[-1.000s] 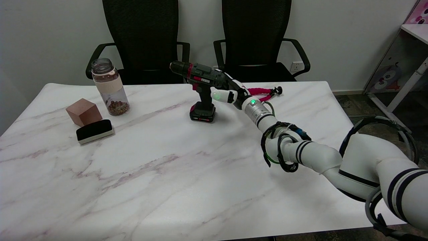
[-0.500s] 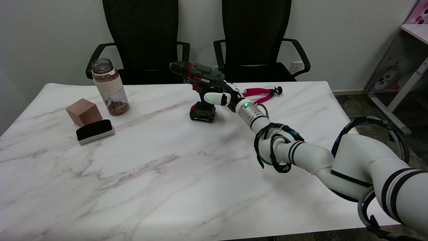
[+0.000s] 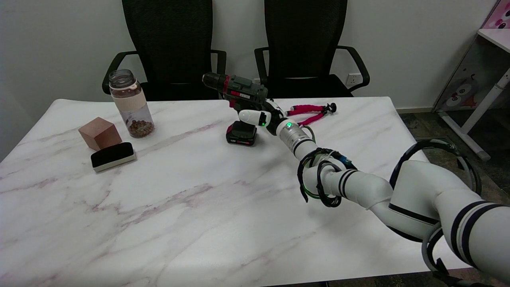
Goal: Pick up the power screwdriver.
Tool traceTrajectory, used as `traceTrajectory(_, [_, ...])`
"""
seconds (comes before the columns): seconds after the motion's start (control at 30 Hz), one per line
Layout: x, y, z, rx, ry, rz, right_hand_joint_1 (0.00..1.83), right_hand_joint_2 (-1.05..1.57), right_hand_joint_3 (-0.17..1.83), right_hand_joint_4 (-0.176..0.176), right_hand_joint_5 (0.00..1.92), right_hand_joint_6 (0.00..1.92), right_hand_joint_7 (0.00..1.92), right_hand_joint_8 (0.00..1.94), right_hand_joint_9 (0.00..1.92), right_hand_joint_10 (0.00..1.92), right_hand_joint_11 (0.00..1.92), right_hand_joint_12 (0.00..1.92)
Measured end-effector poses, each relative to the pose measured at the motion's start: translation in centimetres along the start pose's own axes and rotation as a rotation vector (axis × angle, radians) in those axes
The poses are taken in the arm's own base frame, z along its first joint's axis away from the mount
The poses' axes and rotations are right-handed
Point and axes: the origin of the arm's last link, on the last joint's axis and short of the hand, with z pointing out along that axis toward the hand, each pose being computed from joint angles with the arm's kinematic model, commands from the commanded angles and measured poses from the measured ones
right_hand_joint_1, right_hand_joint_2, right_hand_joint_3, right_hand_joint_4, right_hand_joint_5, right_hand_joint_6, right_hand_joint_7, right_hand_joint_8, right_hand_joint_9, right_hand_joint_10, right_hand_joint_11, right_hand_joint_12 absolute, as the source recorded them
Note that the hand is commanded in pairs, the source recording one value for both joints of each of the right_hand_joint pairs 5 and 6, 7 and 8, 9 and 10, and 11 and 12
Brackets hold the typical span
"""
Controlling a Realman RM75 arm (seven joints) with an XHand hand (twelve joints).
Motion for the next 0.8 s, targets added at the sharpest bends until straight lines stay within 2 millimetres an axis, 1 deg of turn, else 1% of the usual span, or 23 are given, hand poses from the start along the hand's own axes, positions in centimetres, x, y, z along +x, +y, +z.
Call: traceTrajectory(0.8, [-1.3, 0.6, -0.5, 0.002, 0.016, 0.133, 0.99, -0.7, 1.18, 0.176, 0.16, 0.16, 0.16, 0.16, 0.14, 0.14, 0.0, 0.0])
